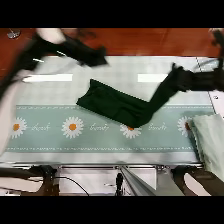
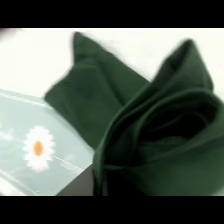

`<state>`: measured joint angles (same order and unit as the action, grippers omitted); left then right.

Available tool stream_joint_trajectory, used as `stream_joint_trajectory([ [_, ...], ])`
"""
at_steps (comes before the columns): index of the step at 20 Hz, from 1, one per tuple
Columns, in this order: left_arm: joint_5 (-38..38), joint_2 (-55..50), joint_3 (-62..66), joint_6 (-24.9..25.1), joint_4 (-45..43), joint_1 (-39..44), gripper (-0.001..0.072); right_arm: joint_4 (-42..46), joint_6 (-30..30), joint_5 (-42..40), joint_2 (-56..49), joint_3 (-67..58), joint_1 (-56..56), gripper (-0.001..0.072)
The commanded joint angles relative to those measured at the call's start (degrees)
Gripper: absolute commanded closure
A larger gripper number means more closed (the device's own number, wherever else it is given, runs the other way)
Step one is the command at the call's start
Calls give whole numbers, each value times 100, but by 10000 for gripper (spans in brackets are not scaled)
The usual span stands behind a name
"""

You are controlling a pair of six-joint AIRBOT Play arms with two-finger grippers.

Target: Fold the shirts.

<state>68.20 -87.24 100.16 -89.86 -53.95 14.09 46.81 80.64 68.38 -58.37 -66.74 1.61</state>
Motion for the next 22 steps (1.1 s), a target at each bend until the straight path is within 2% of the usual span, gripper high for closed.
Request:
stream_joint_trajectory([
  [1,348,1620,-131,295,-393,-1338,680,0,284,-568,-1443,-1222,1349,688],
  [4,472,3156,-848,415,-393,-1932,681,-13,389,-763,-3045,-2398,2186,688],
  [8,455,4828,-2363,417,-400,-1982,681,-166,647,-789,-4666,-3580,2863,688],
  [10,426,5294,-3163,708,-533,-1982,680,-184,756,-778,-5198,-3991,3056,688],
  [13,431,5460,-4181,496,-422,-1976,680,-455,815,-896,-5670,-4352,3228,687],
  [14,404,5440,-4446,496,-321,-1976,680,-544,883,-981,-5792,-4444,3252,577],
  [15,334,5421,-4697,496,-278,-1976,680,-780,839,-1060,-5864,-4463,3254,186],
  [16,195,5405,-4959,496,-262,-1976,680,-1049,581,-1058,-5890,-4463,3224,84],
  [17,46,5390,-5176,496,-262,-1978,680,-1141,525,-1005,-5869,-4481,3128,83],
  [19,-179,5298,-5541,498,-264,-1978,680,-1217,531,-389,-5698,-4629,2684,83],
  [21,-219,5158,-5790,503,-264,-1978,680,-1054,474,822,-5263,-4651,1965,83],
  [22,-219,5099,-5919,507,-262,-1976,680,-590,448,1615,-4964,-4651,1580,84],
])
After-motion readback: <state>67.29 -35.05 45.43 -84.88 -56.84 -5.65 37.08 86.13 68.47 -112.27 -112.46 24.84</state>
